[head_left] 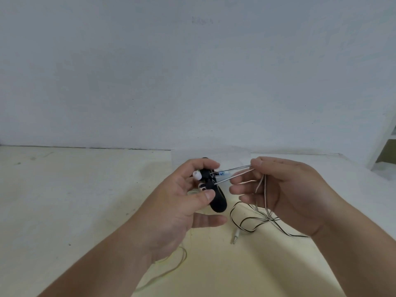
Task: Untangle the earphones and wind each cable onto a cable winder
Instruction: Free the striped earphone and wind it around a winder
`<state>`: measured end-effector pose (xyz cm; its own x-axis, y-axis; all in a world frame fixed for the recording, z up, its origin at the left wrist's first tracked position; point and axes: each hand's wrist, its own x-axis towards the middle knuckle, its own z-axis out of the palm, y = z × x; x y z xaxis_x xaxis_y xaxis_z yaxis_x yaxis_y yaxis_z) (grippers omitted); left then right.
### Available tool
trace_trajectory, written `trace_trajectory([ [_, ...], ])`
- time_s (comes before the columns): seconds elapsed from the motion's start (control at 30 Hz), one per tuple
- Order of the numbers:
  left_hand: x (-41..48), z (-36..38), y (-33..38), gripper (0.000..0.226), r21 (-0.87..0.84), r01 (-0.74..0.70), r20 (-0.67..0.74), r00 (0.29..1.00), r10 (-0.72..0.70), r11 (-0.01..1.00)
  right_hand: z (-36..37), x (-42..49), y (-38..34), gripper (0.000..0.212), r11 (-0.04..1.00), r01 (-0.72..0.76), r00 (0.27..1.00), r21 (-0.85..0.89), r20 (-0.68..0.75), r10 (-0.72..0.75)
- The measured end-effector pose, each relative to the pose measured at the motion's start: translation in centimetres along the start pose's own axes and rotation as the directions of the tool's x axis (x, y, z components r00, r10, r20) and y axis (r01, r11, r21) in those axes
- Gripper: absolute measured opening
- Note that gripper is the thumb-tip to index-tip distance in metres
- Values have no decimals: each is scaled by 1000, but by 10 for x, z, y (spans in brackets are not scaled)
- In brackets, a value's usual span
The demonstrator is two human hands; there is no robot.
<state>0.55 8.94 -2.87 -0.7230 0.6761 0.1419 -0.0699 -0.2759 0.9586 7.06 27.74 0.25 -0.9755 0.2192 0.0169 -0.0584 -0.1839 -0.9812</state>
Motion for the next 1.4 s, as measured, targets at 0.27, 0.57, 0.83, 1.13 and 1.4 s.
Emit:
trace_trajectory([
  [0.27,0,1,3,60,-90,-47,33,998,50,995,-6,2,0,22,995,-33,997,-95,-66,26],
  [0.57,1,-2,5,59,-188,-3,-22,1000,-1,982,5,-4,2,17,1000,-3,988,31,154,-2],
  [0.83,2,3,5,21,-50,25,-210,977,-35,998,2,-5,6,22,993,37,947,-110,321,0],
  [1.13,2,0,5,22,-30,62,-252,965,-67,998,-6,-5,2,26,946,121,947,-301,321,-19],
  [1.4,0,0,0,33,120,87,-188,980,-63,989,-10,-2,-3,13,972,149,979,-183,167,-119],
])
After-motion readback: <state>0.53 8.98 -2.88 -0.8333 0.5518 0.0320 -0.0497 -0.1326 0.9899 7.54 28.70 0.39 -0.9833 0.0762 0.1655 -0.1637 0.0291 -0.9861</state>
